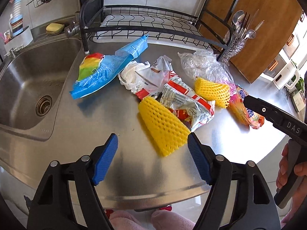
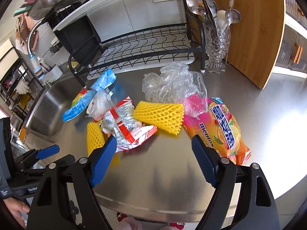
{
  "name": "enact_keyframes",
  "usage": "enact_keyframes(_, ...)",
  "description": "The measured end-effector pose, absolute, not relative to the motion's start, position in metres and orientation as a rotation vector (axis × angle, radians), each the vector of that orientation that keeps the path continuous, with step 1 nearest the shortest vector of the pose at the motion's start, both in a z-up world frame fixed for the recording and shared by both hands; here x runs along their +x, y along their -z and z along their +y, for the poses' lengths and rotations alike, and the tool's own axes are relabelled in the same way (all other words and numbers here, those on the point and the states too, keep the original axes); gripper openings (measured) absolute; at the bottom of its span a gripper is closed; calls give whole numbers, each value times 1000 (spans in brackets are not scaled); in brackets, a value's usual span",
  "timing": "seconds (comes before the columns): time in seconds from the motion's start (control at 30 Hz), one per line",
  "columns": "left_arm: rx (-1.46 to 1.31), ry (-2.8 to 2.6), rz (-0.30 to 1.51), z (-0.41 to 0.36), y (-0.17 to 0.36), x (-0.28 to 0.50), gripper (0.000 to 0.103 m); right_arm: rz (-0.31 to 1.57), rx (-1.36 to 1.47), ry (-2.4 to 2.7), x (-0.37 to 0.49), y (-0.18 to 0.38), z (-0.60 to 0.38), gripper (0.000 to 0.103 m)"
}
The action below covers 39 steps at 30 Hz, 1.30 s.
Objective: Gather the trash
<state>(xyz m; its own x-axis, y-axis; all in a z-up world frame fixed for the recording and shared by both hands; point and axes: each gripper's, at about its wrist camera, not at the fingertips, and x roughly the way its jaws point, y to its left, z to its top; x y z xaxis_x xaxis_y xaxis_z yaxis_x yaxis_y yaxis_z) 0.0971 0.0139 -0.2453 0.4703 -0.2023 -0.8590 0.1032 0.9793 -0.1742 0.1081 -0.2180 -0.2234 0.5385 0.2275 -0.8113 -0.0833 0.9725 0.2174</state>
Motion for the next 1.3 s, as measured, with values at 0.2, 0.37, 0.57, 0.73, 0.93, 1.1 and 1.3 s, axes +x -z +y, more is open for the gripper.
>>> enact_keyframes(0.2,-110,163,1097,7,259,122,68,1023,192,-168,140,243,-225,69)
enact_keyframes(0.37,-99,142,1128,4,273,131,67,1035,172,-173,157,256,-222,69)
enact_keyframes(0.57,-89,138,1135,4,281,135,51,1027,152,-193,170,267,-215,69)
enact_keyframes(0.73,-82,147,1154,4,287,134,40,1076,124,-221,173,283,-204,65)
enact_keyframes(0.93,-82,167,1156,5,290,132,25,1092,95,-214,170,290,-203,31)
enact_keyframes(1.1,-64,169,1139,4,285,129,11,1086,99,-206,164,285,-206,11)
enact_keyframes(1.3,-48,182,1105,3,271,115,9,1058,101,-215,150,267,-208,11)
